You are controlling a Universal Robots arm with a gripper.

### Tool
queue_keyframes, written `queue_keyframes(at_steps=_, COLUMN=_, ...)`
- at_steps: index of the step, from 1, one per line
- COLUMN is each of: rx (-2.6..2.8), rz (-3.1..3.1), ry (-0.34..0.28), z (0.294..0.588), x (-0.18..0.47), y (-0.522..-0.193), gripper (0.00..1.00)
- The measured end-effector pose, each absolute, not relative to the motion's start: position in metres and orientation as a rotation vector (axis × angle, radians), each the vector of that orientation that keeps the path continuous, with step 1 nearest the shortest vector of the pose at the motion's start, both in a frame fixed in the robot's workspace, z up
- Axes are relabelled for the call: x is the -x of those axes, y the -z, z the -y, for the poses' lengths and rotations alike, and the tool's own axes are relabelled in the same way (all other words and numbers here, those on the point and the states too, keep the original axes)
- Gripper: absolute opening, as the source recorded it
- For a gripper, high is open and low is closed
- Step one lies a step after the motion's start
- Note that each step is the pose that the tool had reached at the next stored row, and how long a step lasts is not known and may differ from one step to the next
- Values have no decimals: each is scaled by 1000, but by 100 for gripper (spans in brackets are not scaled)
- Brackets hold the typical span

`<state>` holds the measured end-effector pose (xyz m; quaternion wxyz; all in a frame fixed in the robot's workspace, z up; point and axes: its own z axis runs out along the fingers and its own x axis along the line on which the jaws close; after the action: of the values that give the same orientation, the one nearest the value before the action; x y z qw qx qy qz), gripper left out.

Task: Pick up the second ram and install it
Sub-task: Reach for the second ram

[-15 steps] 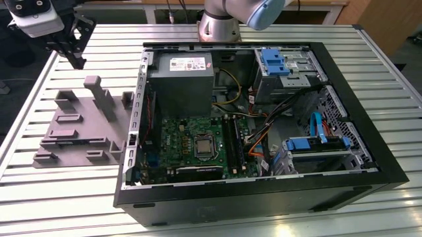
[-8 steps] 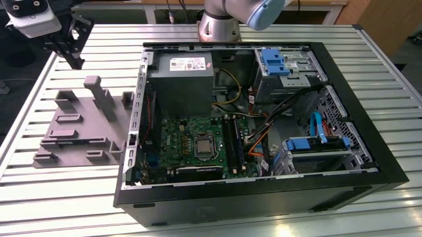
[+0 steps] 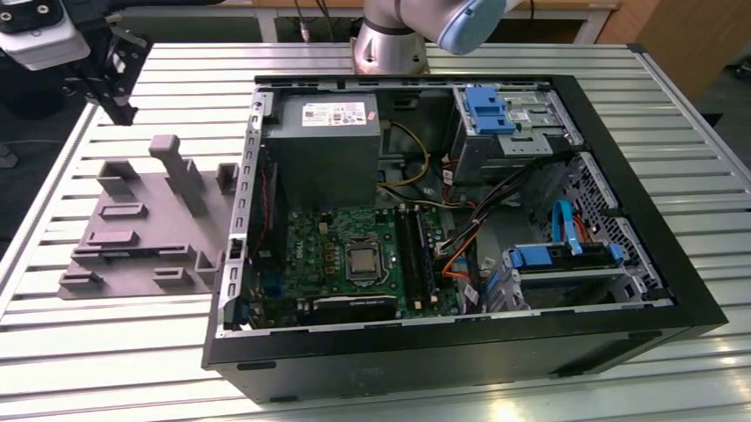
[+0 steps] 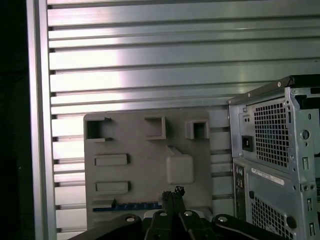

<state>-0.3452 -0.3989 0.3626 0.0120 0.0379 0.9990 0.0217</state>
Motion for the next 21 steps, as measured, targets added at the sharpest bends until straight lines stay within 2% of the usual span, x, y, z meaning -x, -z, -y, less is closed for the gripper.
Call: queue_keyframes(at_steps=21, rx=-118, rz=-3115, ry=-67, z=399, x=352, y=-363, gripper=11)
